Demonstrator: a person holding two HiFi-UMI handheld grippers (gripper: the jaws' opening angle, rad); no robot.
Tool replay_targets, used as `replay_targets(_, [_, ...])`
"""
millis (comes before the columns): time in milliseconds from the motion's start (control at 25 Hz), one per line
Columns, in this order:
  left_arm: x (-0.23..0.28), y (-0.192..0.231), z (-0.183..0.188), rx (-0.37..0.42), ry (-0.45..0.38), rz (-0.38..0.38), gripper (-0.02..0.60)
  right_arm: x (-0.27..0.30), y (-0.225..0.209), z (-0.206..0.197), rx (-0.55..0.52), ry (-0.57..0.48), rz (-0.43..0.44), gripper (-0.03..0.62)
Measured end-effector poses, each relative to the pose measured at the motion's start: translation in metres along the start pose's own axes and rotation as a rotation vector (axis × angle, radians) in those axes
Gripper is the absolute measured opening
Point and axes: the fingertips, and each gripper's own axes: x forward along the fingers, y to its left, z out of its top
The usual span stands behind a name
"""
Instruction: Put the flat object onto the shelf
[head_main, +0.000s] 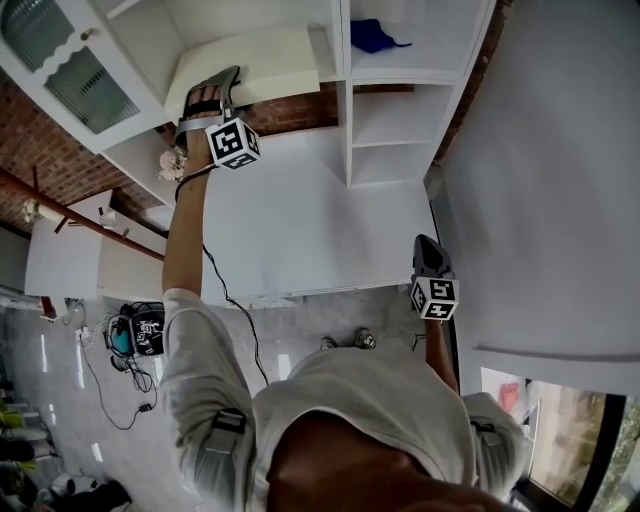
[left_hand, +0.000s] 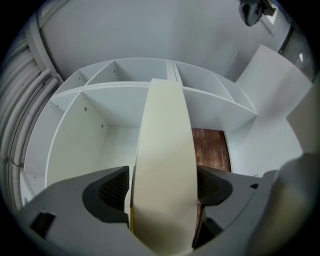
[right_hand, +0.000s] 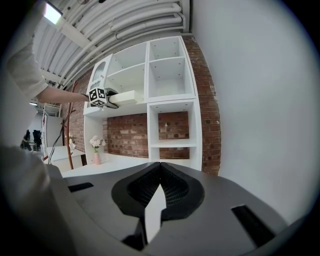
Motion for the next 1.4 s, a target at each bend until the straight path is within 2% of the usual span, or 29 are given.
replay_targets(240, [-0.020, 0.010, -0.004, -0.099, -0.011, -0.015, 0.413, -0.008, -0.002, -0.001, 0.000, -0.001, -0.004, 0.028])
replay_targets(520, [-0.057, 0.008, -0.004, -0.150, -0.024, 0.012, 0.411, -0.012, 0.012, -0.002, -0.012, -0.001, 0.037, 0.028])
replay_targets(640, [-0.073, 0.011, -0.006, -0.238, -0.046, 0.027, 0.411, -0.013, 0.018, -0.003, -0.018, 0.002, 0.052, 0.028])
replay_targets(760, [-0.087, 0.017, -0.006, -0.409, -0.094, 0.040, 0.402, -0.015, 0.024, -0.003, -0.024, 0.002, 0.064, 0.028])
replay_targets(800, [-0.092, 0.019, -0.006, -0.469, -0.111, 0.046, 0.381, -0.015, 0.026, -0.003, -0.025, 0.002, 0.068, 0.028])
replay_targets(880, [-0.101, 0.023, -0.005, -0.583, -0.141, 0.058, 0.286, -0.017, 0.030, -0.004, -0.027, 0.004, 0.073, 0.028])
replay_targets(920, [-0.104, 0.024, -0.004, -0.649, -0.156, 0.057, 0.276, -0.018, 0.031, -0.004, -0.027, 0.005, 0.074, 0.028])
replay_targets(1000, [-0.107, 0.025, -0.003, -0.818, -0.190, 0.039, 0.276, -0.020, 0.033, -0.004, -0.028, 0.007, 0.073, 0.028])
replay_targets(1120, [-0.107, 0.028, -0.005, -1.103, -0.242, 0.019, 0.242, -0.023, 0.032, -0.005, -0.027, 0.010, 0.069, 0.028])
replay_targets(1200, [-0.101, 0.027, -0.010, -1.244, -0.241, 0.005, 0.244, -0.024, 0.030, -0.006, -0.026, 0.012, 0.063, 0.028])
replay_targets(1280, [-0.093, 0.024, -0.015, -1.326, -0.220, 0.002, 0.259, -0.025, 0.027, -0.006, -0.025, 0.013, 0.055, 0.028])
replay_targets(1400, [-0.083, 0.019, -0.017, -1.364, -0.202, 0.000, 0.259, -0.027, 0.023, -0.007, -0.024, 0.016, 0.045, 0.028])
